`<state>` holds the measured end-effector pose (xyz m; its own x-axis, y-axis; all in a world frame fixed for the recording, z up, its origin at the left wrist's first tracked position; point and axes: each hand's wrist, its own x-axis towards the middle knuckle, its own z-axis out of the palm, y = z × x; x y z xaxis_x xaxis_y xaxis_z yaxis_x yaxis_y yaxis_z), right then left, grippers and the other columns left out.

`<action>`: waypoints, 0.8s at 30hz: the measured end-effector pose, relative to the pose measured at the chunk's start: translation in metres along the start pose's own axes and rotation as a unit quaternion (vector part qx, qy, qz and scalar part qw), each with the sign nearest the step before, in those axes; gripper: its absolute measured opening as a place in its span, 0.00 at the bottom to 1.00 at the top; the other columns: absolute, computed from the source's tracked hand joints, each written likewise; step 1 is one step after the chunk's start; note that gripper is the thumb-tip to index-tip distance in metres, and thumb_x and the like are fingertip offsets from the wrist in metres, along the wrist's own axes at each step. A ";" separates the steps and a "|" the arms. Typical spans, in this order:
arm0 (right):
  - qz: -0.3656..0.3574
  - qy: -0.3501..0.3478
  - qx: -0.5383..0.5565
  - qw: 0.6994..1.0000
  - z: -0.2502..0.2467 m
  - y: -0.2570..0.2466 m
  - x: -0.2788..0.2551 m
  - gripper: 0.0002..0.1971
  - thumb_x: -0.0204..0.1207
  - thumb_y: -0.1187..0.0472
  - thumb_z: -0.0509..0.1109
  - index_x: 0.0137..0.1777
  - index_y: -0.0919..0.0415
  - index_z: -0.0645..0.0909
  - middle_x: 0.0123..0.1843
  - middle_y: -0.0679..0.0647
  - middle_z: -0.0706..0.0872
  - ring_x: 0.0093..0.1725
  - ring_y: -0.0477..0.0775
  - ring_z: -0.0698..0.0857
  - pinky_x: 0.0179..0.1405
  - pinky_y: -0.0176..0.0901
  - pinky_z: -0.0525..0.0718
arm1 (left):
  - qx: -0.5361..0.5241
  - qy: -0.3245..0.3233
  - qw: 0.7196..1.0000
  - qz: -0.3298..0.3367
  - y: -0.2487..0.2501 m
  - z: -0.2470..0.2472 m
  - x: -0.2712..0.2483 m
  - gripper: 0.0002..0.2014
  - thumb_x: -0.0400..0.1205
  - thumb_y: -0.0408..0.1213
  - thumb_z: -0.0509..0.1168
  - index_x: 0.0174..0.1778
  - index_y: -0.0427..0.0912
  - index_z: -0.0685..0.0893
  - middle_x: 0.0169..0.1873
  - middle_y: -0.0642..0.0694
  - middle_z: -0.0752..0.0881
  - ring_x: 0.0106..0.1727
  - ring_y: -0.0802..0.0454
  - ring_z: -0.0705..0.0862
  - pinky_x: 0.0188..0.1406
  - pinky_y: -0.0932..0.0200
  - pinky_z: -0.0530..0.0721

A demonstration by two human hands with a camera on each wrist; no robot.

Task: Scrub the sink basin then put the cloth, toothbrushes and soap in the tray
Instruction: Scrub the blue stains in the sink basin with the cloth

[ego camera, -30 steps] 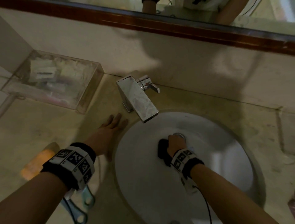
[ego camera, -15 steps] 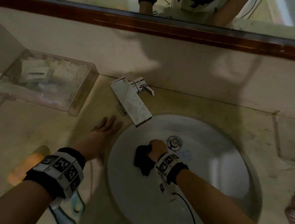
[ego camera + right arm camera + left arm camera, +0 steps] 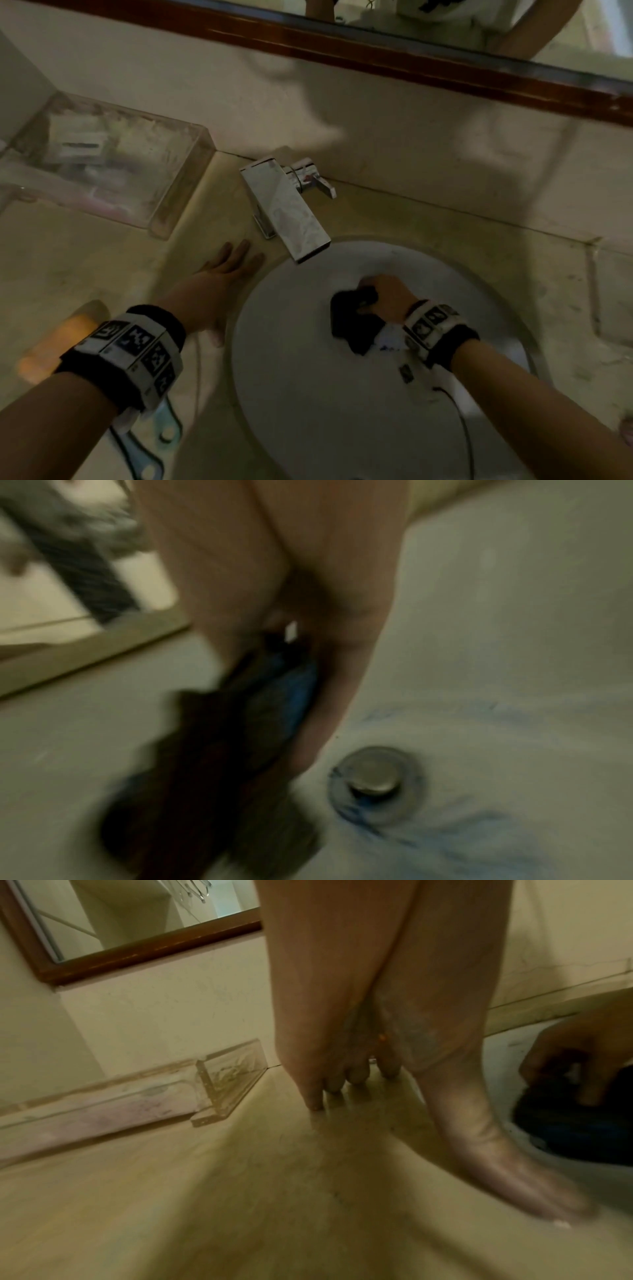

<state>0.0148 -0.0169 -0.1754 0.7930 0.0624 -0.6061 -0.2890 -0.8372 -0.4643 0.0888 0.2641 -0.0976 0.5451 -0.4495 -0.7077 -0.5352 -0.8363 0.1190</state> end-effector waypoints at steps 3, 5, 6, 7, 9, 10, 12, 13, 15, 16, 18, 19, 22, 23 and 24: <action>-0.056 -0.217 -0.108 0.969 0.021 0.015 -0.028 0.20 0.71 0.58 0.74 0.61 0.68 0.81 0.62 0.65 0.85 0.63 0.62 0.83 0.61 0.42 0.77 | 0.001 0.001 1.000 -0.005 0.000 0.001 -0.001 0.75 0.54 0.48 0.85 0.81 0.48 0.30 0.82 0.45 0.30 0.83 0.37 0.32 0.85 0.43 0.46; -0.035 -0.290 -0.237 0.926 0.044 0.022 -0.039 0.22 0.74 0.59 0.70 0.67 0.66 0.78 0.69 0.66 0.81 0.68 0.64 0.80 0.69 0.51 0.78 | 0.003 0.005 1.000 -0.005 0.000 0.001 -0.001 0.75 0.55 0.48 0.85 0.81 0.47 0.30 0.82 0.46 0.30 0.84 0.37 0.33 0.85 0.44 0.47; -0.036 -0.302 -0.276 0.912 0.053 0.025 -0.041 0.22 0.77 0.62 0.67 0.71 0.65 0.75 0.73 0.65 0.77 0.72 0.64 0.76 0.73 0.53 0.74 | 0.003 0.006 1.000 -0.003 0.001 0.001 -0.001 0.75 0.55 0.48 0.85 0.81 0.47 0.30 0.83 0.45 0.31 0.84 0.37 0.33 0.85 0.44 0.47; -0.039 -0.296 -0.293 0.908 0.057 0.026 -0.042 0.22 0.80 0.65 0.64 0.73 0.65 0.73 0.75 0.65 0.75 0.74 0.63 0.74 0.75 0.52 0.71 | 0.000 0.006 1.000 -0.001 0.001 0.002 -0.001 0.75 0.54 0.49 0.85 0.81 0.47 0.30 0.83 0.45 0.31 0.84 0.37 0.33 0.85 0.43 0.46; -0.041 -0.227 -0.282 0.931 0.052 0.026 -0.036 0.19 0.81 0.67 0.60 0.71 0.66 0.73 0.73 0.65 0.77 0.73 0.63 0.75 0.73 0.51 0.72 | -0.006 0.008 1.000 0.000 -0.002 0.003 0.002 0.76 0.53 0.48 0.85 0.78 0.49 0.28 0.83 0.45 0.31 0.84 0.37 0.33 0.85 0.41 0.46; -0.034 -0.183 -0.281 0.942 0.048 0.026 -0.031 0.18 0.81 0.66 0.59 0.70 0.66 0.75 0.71 0.65 0.78 0.71 0.63 0.77 0.71 0.51 0.74 | -0.010 0.007 1.000 0.003 -0.003 0.003 0.003 0.76 0.53 0.49 0.85 0.76 0.50 0.26 0.82 0.47 0.31 0.84 0.38 0.33 0.85 0.41 0.46; -0.005 -0.105 -0.290 0.951 0.034 0.022 -0.020 0.16 0.83 0.62 0.57 0.69 0.65 0.74 0.69 0.64 0.79 0.67 0.64 0.79 0.67 0.52 0.77 | -0.011 0.011 1.000 0.008 -0.005 0.006 0.005 0.74 0.52 0.49 0.85 0.69 0.55 0.24 0.79 0.52 0.28 0.84 0.38 0.33 0.85 0.40 0.47; 0.011 -0.074 -0.292 0.954 0.028 0.019 -0.014 0.17 0.84 0.60 0.56 0.70 0.65 0.72 0.69 0.63 0.79 0.67 0.64 0.80 0.66 0.51 0.78 | -0.008 0.012 1.000 0.011 -0.006 0.007 0.006 0.73 0.52 0.50 0.85 0.67 0.57 0.24 0.76 0.55 0.27 0.84 0.38 0.33 0.85 0.40 0.47; 0.031 -0.030 -0.286 0.957 0.014 0.015 -0.004 0.19 0.85 0.57 0.54 0.71 0.66 0.70 0.70 0.62 0.78 0.67 0.64 0.80 0.65 0.51 0.77 | -0.005 0.016 1.000 0.017 -0.008 0.009 0.007 0.72 0.52 0.51 0.85 0.67 0.58 0.25 0.75 0.56 0.27 0.83 0.38 0.33 0.85 0.40 0.48; 0.035 -0.018 -0.282 0.959 0.008 0.014 -0.001 0.19 0.85 0.56 0.55 0.71 0.66 0.71 0.70 0.61 0.77 0.67 0.63 0.79 0.66 0.51 0.76 | -0.004 0.020 1.000 0.020 -0.009 0.009 0.007 0.72 0.52 0.51 0.85 0.67 0.58 0.25 0.76 0.55 0.27 0.83 0.38 0.33 0.85 0.41 0.48; 0.027 -0.028 -0.259 0.965 0.002 0.017 -0.001 0.18 0.84 0.57 0.58 0.69 0.65 0.73 0.69 0.61 0.79 0.67 0.62 0.79 0.68 0.50 0.75 | -0.002 0.024 0.999 0.027 -0.011 0.010 0.008 0.74 0.52 0.51 0.85 0.66 0.57 0.23 0.77 0.53 0.27 0.83 0.37 0.33 0.85 0.40 0.48; 0.015 -0.044 -0.238 0.970 0.000 0.020 -0.005 0.18 0.82 0.57 0.60 0.68 0.64 0.75 0.68 0.62 0.80 0.67 0.62 0.80 0.68 0.48 0.75 | 0.002 0.027 0.999 0.030 -0.011 0.010 0.009 0.73 0.51 0.52 0.85 0.65 0.58 0.23 0.78 0.52 0.28 0.83 0.37 0.33 0.85 0.40 0.48; -0.039 -0.134 -0.172 0.975 0.007 0.019 -0.026 0.15 0.78 0.61 0.67 0.61 0.67 0.81 0.62 0.65 0.85 0.62 0.62 0.83 0.61 0.46 0.79 | 0.000 0.031 0.999 0.028 -0.011 0.009 0.008 0.73 0.52 0.51 0.85 0.65 0.58 0.23 0.81 0.50 0.29 0.84 0.37 0.33 0.85 0.40 0.47; -0.059 -0.170 -0.156 0.971 0.016 0.015 -0.033 0.14 0.77 0.62 0.68 0.59 0.68 0.83 0.59 0.67 0.86 0.60 0.63 0.84 0.60 0.47 0.80 | -0.001 0.031 0.999 0.025 -0.010 0.009 0.007 0.73 0.52 0.51 0.85 0.65 0.56 0.23 0.81 0.49 0.30 0.84 0.37 0.33 0.85 0.40 0.48; -0.074 -0.195 -0.149 0.967 0.029 0.010 -0.038 0.13 0.76 0.63 0.68 0.57 0.70 0.83 0.59 0.68 0.86 0.59 0.63 0.85 0.60 0.47 0.80 | -0.004 0.032 0.999 0.022 -0.009 0.009 0.007 0.74 0.52 0.50 0.85 0.66 0.54 0.23 0.82 0.47 0.31 0.84 0.37 0.34 0.85 0.40 0.48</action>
<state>-0.0338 -0.0121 -0.1758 0.5347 0.3450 -0.7714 0.0255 -0.9190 -0.3933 0.0917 0.2718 -0.1096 0.5613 -0.5053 -0.6555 -0.5554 -0.8171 0.1544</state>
